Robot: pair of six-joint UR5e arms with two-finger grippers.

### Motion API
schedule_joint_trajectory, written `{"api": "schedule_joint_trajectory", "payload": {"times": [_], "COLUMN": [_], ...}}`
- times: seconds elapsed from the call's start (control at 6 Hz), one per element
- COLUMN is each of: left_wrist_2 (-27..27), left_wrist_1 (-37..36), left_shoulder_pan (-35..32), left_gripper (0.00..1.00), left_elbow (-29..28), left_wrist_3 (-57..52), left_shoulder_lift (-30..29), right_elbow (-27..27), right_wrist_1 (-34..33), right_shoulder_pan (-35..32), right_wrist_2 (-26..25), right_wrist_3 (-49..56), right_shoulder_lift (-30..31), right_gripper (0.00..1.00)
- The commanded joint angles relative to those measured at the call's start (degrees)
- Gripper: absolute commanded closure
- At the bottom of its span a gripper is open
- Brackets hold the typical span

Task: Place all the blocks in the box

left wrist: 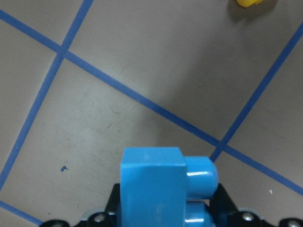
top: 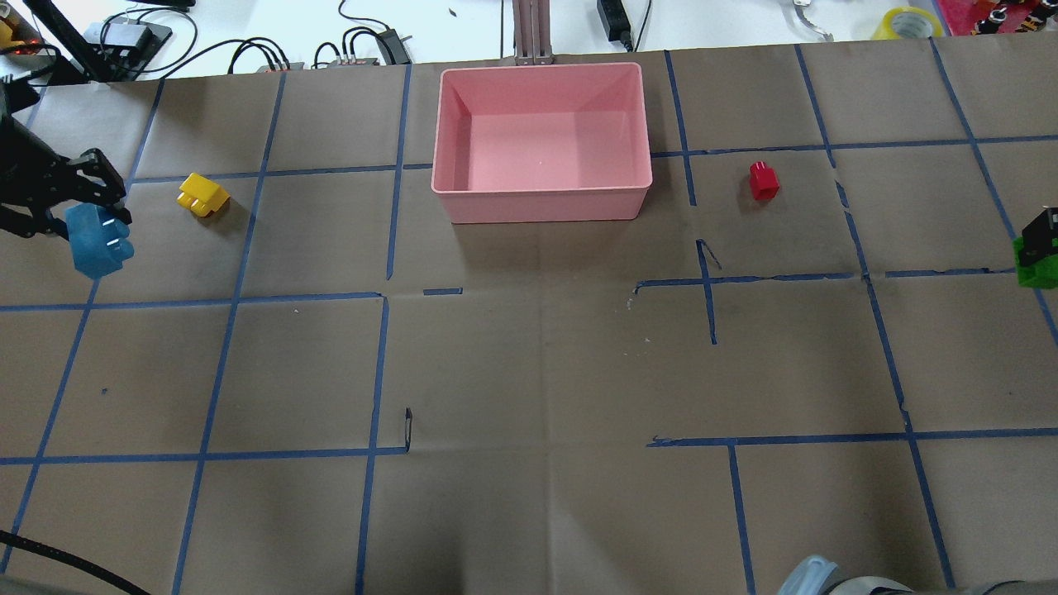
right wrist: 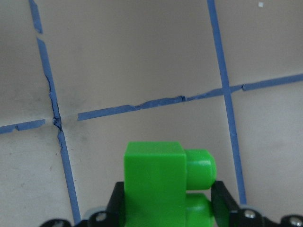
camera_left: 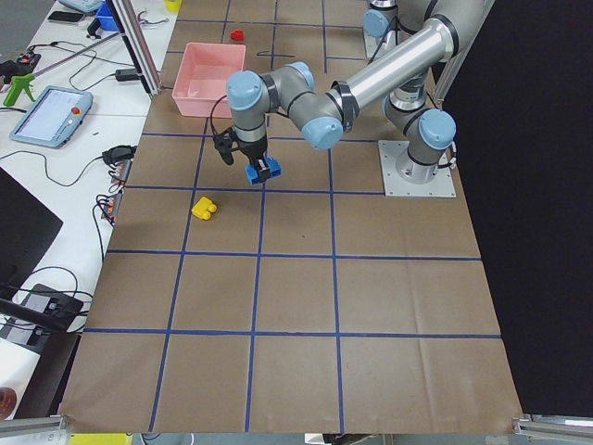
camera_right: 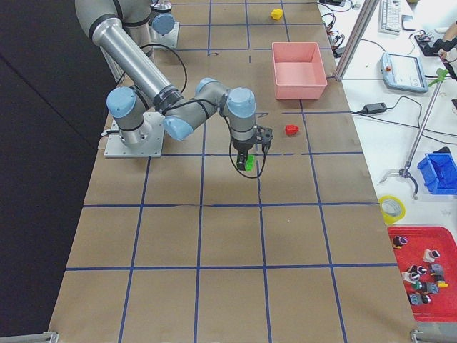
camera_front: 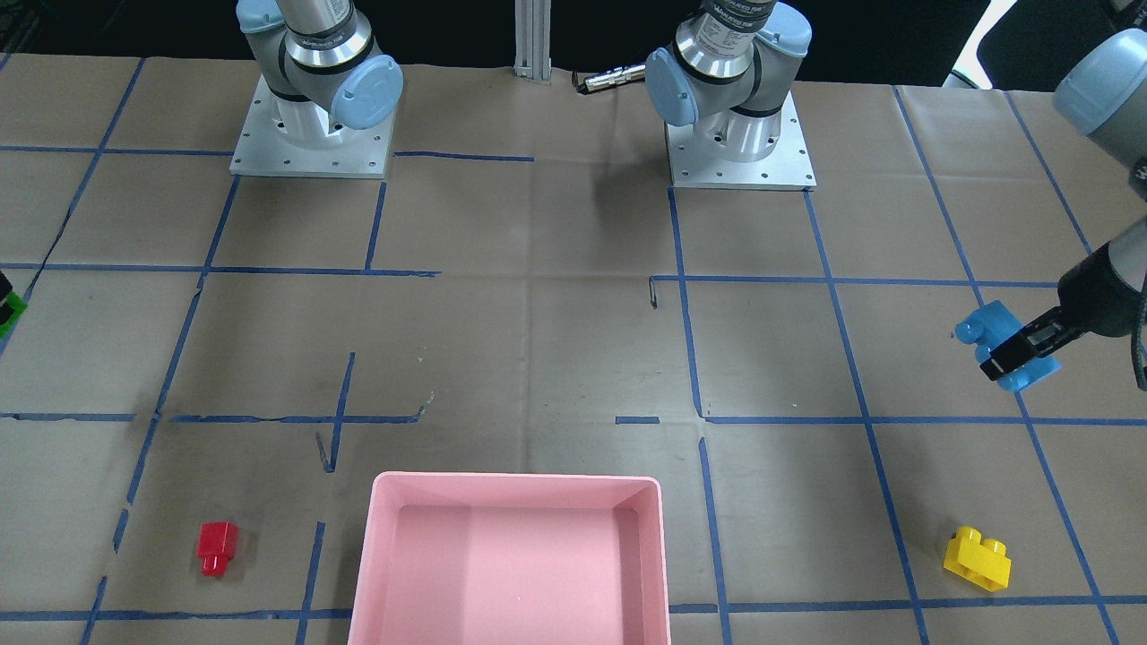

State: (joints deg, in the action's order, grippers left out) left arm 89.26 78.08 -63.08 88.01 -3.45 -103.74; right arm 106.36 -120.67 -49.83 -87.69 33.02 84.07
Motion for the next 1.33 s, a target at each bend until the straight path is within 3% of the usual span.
{"api": "schedule_joint_trajectory", "payload": {"times": [0.0,0.33,0.67,0.83,1.17], "left_wrist_2": [-0.7,-1.4,-3.2,-4.4,-3.9], "left_wrist_1": [2.0,5.0,9.1,8.5,2.5], "left_shoulder_pan": [-10.0,-21.9,-32.9,-35.9,-38.2], "left_gripper": [0.99,0.99,0.99,0.99,0.98], "left_elbow": [-9.3,-22.0,-35.3,-38.6,-38.4], "left_wrist_3": [0.0,1.2,12.9,18.6,22.5], "left_shoulder_lift": [-3.9,-12.5,-21.3,-25.3,-32.4], "right_elbow": [-5.0,-7.1,-7.3,-7.6,-10.3], "right_wrist_1": [0.3,0.3,-0.4,-0.6,-0.5], "right_shoulder_pan": [-4.5,-10.9,-19.2,-24.7,-32.6], "right_wrist_2": [0.1,0.6,9.9,11.9,12.0], "right_wrist_3": [2.9,0.3,-13.3,-18.1,-25.1], "right_shoulder_lift": [0.7,0.5,-0.6,-2.0,-4.6], "right_gripper": [0.95,0.97,0.99,0.99,0.99]}}
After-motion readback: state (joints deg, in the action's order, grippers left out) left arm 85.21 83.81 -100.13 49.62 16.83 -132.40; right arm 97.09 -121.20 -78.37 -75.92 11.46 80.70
